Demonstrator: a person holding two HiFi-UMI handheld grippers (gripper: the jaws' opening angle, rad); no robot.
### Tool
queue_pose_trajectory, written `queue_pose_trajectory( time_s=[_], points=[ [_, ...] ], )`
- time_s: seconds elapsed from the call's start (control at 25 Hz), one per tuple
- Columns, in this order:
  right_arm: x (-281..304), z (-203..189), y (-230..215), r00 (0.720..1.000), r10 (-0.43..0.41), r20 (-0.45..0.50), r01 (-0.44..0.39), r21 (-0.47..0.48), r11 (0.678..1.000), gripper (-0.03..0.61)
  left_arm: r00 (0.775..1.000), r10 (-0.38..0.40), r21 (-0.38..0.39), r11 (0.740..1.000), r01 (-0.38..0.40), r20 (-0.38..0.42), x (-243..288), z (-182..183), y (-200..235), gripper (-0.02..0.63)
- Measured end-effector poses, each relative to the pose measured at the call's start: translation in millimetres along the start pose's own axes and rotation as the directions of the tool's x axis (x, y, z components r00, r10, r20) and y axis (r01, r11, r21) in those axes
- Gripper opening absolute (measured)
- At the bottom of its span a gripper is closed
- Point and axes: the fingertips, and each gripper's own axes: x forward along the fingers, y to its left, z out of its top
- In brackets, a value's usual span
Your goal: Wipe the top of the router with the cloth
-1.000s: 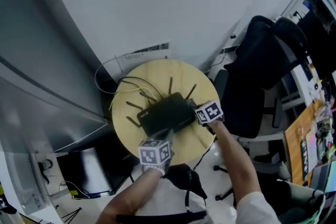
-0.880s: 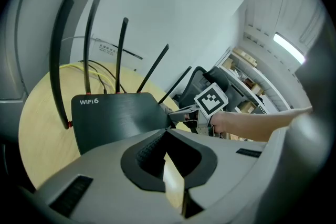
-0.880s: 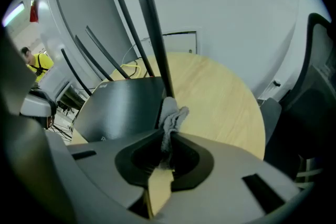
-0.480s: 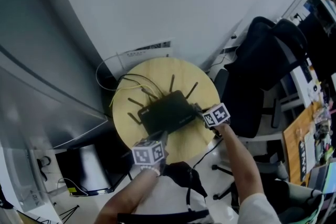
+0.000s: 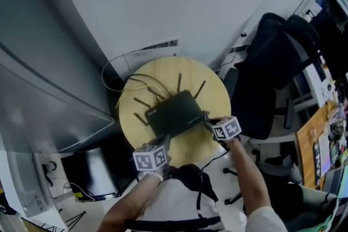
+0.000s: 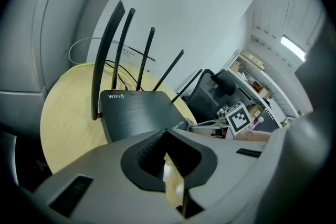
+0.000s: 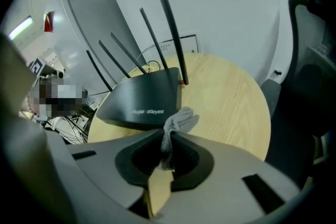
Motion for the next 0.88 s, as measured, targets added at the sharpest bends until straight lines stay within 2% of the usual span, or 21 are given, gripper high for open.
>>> queue_pose_trajectory(
  time_s=[0.4, 0.88],
  points=[
    [9.3, -12.0, 51.8, 0.995, 0.067, 0.074, -0.069, 0.026, 0.997, 0.040, 0.999, 0.052, -0.027, 0.998, -0.052, 0.006, -16.7, -12.4, 21.0, -0.002],
    [36.7, -21.4, 129.8, 0.980, 0.178, 0.085, -0.182, 0.047, 0.982, 0.040, 0.996, 0.088, -0.082, 0.993, -0.088, 0.008, -26.9, -24.4, 44.2, -0.002]
  ],
)
